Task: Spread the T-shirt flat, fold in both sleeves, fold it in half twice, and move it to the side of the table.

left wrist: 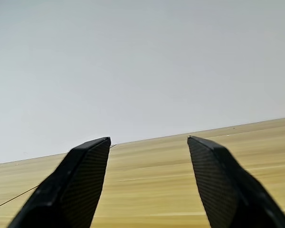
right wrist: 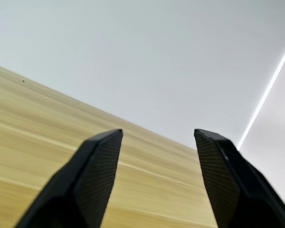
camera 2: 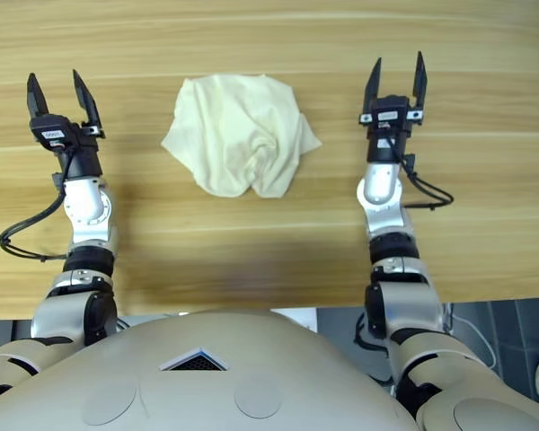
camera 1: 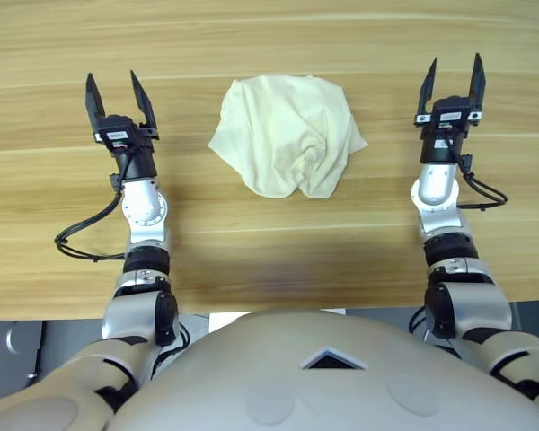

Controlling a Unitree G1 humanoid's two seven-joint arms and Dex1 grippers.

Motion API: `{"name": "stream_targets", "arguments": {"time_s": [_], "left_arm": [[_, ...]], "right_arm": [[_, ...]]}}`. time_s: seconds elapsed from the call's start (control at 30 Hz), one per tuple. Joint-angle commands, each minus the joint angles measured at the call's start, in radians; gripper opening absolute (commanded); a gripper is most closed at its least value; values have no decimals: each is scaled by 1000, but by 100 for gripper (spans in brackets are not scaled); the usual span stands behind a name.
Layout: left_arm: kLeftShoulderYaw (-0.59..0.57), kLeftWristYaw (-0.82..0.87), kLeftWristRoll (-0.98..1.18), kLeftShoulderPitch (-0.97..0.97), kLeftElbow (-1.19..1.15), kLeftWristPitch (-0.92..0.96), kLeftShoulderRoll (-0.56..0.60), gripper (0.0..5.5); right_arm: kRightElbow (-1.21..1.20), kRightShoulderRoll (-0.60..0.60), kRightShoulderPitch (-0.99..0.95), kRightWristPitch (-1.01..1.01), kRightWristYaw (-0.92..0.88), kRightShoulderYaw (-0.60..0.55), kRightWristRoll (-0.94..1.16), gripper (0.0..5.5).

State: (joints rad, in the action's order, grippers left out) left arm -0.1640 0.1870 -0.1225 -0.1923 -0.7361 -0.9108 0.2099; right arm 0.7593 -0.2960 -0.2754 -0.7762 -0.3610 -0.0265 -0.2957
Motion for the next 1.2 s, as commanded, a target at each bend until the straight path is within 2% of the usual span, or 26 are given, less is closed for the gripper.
{"name": "stream_targets", "arguments": {"time_s": [0.03, 0.43, 0.6, 0.77, 0.9, 0.97, 1.07, 1.2], "left_arm": [[5, -4, 2, 0, -9, 7, -1, 300], [12, -8, -5, 1, -7, 9, -2, 300], [55, -134, 66, -8, -23, 28, -28, 300], [45, -231, 145, -24, -76, 29, -28, 300], [92, -319, 170, 56, 89, 15, -27, 300], [155, -407, 142, 140, 274, 24, 31, 300], [283, -613, 39, 315, 557, 42, 215, 300], [325, -716, -60, 409, 716, 147, 337, 300]], "right_arm": [[11, 3, -7, -6, 10, 4, 3, 314], [4, 1, -2, -11, 9, -4, 8, 314], [5, 3, 8, -18, 28, 33, -21, 314], [-4, 28, 30, -45, 54, 69, -22, 314], [-159, 21, 94, -27, 119, 94, -8, 314], [-314, -26, 165, -22, 180, 103, -29, 314], [-567, -215, 342, -28, 426, 207, -137, 314], [-755, -419, 503, 28, 696, 282, -170, 314]]}}
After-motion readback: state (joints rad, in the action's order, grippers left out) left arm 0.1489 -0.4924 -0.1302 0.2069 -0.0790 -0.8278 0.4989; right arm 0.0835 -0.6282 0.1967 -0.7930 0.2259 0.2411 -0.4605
